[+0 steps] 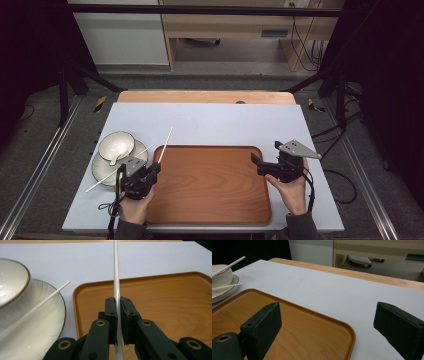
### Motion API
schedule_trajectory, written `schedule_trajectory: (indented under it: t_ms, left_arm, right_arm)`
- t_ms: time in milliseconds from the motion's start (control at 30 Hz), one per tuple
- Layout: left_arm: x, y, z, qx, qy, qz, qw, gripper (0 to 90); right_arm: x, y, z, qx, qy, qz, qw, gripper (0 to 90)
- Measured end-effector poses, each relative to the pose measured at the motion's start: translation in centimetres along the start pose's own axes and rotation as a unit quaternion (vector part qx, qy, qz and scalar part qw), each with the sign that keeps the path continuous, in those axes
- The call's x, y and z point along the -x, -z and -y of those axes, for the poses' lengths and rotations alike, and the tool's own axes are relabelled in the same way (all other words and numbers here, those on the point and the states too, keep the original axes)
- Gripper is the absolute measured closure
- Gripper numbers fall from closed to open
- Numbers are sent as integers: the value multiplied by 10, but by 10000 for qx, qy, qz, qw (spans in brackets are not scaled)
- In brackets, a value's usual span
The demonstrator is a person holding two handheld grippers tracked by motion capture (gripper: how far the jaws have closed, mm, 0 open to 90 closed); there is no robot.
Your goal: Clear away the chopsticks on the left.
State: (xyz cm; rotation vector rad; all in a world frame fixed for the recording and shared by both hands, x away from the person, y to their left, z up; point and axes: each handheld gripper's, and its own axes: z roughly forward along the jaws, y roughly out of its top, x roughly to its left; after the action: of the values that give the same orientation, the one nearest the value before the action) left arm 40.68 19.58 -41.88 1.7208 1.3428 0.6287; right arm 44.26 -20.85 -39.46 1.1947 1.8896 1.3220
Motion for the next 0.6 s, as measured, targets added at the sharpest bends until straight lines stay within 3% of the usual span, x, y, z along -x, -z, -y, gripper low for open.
schedule_trajectory:
  t_ms: [233, 367, 600]
  left_arm:
    - [-1, -3, 26, -43, 306, -284, 9991, 843]
    - [-2, -6, 37, -81, 490, -342, 9982, 843]
    - [-3, -10, 44, -153, 538, -473, 9973, 843]
  right_arm:
    - [0, -2, 1, -26, 15, 5, 10000, 80]
    - [0, -3, 2, -48, 18, -3, 10000, 80]
    - [0, -3, 2, -77, 0, -2, 10000, 80]
